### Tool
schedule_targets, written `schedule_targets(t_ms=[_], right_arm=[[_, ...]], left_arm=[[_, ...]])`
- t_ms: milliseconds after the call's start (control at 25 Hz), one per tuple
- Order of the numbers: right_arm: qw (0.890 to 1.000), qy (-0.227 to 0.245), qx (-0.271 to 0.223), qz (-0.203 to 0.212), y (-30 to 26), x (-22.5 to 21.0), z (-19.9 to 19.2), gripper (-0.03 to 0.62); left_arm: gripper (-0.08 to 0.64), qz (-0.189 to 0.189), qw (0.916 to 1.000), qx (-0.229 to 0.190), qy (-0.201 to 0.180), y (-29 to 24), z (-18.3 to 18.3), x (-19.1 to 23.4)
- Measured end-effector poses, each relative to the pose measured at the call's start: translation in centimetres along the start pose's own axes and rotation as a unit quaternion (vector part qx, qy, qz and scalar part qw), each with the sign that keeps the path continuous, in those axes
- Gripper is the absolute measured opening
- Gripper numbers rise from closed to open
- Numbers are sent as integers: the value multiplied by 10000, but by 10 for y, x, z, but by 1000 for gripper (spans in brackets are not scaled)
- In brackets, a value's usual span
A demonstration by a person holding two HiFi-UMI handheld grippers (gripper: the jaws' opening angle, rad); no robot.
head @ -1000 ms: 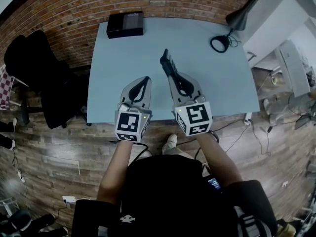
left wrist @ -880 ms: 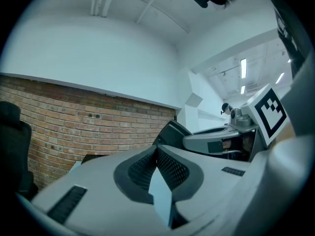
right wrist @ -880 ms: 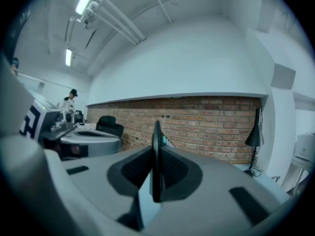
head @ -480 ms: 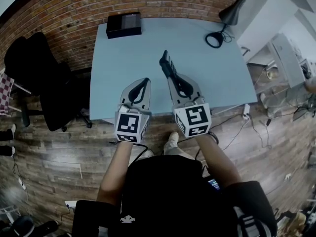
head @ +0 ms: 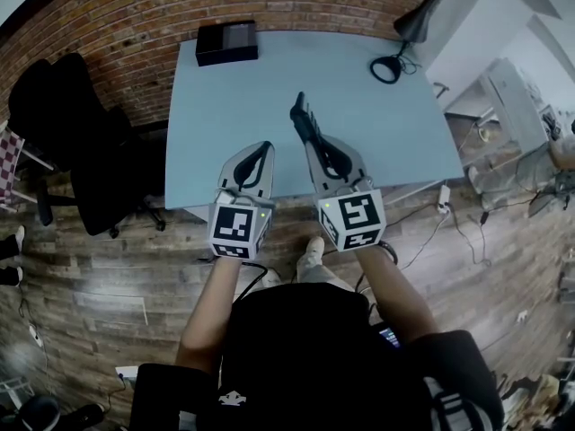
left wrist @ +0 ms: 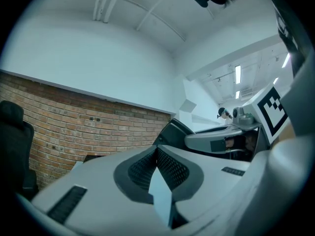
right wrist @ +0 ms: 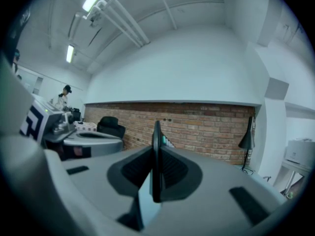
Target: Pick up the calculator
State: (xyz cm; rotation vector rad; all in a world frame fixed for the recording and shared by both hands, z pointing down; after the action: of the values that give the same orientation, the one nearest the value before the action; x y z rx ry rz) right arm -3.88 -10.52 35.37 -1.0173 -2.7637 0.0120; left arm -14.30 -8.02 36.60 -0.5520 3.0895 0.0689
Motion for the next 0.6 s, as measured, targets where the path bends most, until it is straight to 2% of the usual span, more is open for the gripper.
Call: schedule_targets(t_ms=[600], right_arm=[[9999,-80,1,-143,24,15,0,51]], left_arm=[[2,-166,9998,1,126,20,-7,-8]])
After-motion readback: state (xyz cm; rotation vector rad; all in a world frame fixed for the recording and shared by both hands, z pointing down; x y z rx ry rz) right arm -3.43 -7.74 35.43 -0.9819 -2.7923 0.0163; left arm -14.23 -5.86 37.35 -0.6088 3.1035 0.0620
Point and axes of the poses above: the fingertips, and each gripper's own axes: y backward along the fingers, x to its left, z out of its top, the point moved 3 cm from there along y, backward along the fingers, and after that the axes turned 1 degree about y, right-handed, at the moved point
